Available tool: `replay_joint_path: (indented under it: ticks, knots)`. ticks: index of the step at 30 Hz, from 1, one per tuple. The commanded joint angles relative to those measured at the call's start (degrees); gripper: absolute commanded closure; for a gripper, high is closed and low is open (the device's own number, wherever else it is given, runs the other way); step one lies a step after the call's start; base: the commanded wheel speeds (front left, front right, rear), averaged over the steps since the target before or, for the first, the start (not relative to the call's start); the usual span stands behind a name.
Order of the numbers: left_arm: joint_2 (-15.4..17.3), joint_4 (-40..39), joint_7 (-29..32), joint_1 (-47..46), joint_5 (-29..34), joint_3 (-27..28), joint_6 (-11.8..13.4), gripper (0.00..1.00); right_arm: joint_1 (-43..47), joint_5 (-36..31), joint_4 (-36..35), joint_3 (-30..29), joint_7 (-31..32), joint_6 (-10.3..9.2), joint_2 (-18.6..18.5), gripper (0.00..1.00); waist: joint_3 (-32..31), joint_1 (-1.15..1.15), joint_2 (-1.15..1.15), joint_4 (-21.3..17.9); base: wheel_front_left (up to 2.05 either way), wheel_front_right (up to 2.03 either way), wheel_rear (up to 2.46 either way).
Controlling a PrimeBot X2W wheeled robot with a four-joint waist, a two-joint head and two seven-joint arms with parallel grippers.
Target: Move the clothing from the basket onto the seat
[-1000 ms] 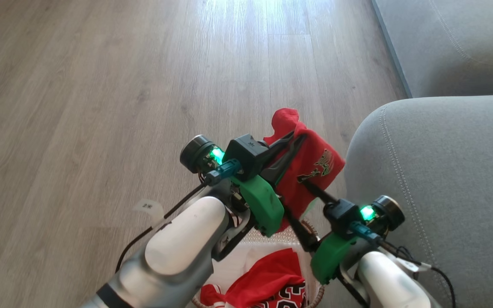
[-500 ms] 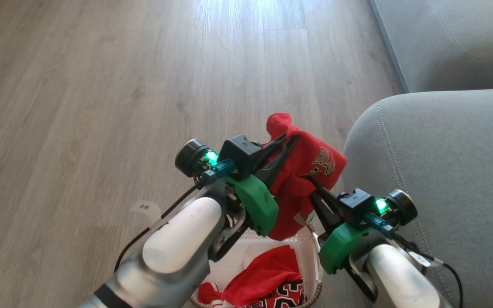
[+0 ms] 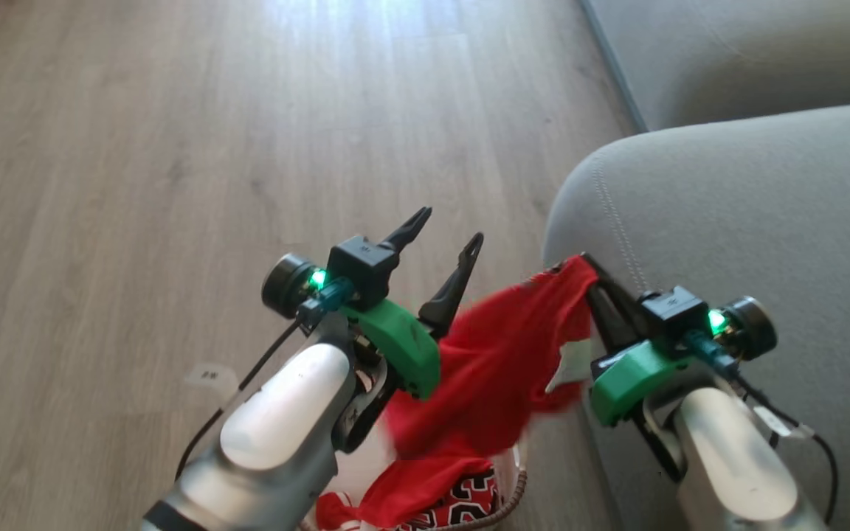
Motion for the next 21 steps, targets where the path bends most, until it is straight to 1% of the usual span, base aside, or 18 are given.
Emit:
replay_joint_path:
  ticks: [1, 5, 12, 17, 21]
  knots:
    - [1.01, -1.18, -0.83, -1.11, -0.51, 2.23, 0.39, 0.0, -3.79, -0.62, -2.46, -0.08, -0.31, -0.02, 0.6, 1.0, 0.28, 0.0, 0.0, -2.2, 0.0, 0.0, 0.0]
    - [0.93, -0.57, -2.41, 0.28, -1.24, 2.43, 0.66, 0.0, -4.42, -2.06, -3.35, -2.82, -0.31, -0.02, 0.6, 1.0, 0.59, 0.0, 0.0, -5.9, 0.0, 0.0, 0.0]
    - [0.73, 0.28, -4.85, 2.11, -1.81, 1.72, 0.26, 0.0, -4.46, -4.33, -4.85, -6.76, -0.31, -0.02, 0.12, 1.0, 1.53, 0.0, 0.0, -12.62, 0.0, 0.0, 0.0]
    - [0.55, 0.49, -6.11, 2.71, -1.53, 0.75, 0.18, 0.0, -4.78, -4.39, -5.74, -7.95, -0.31, -0.02, -0.66, 1.0, 2.29, 0.0, 0.0, -17.47, 0.0, 0.0, 0.0]
    - [0.61, 0.68, -6.72, 3.03, -1.18, 0.06, 0.24, 0.0, -5.3, -4.08, -6.33, -7.69, -0.31, -0.02, -0.87, 1.0, 2.96, 0.0, 0.0, -21.05, 0.0, 0.0, 0.0]
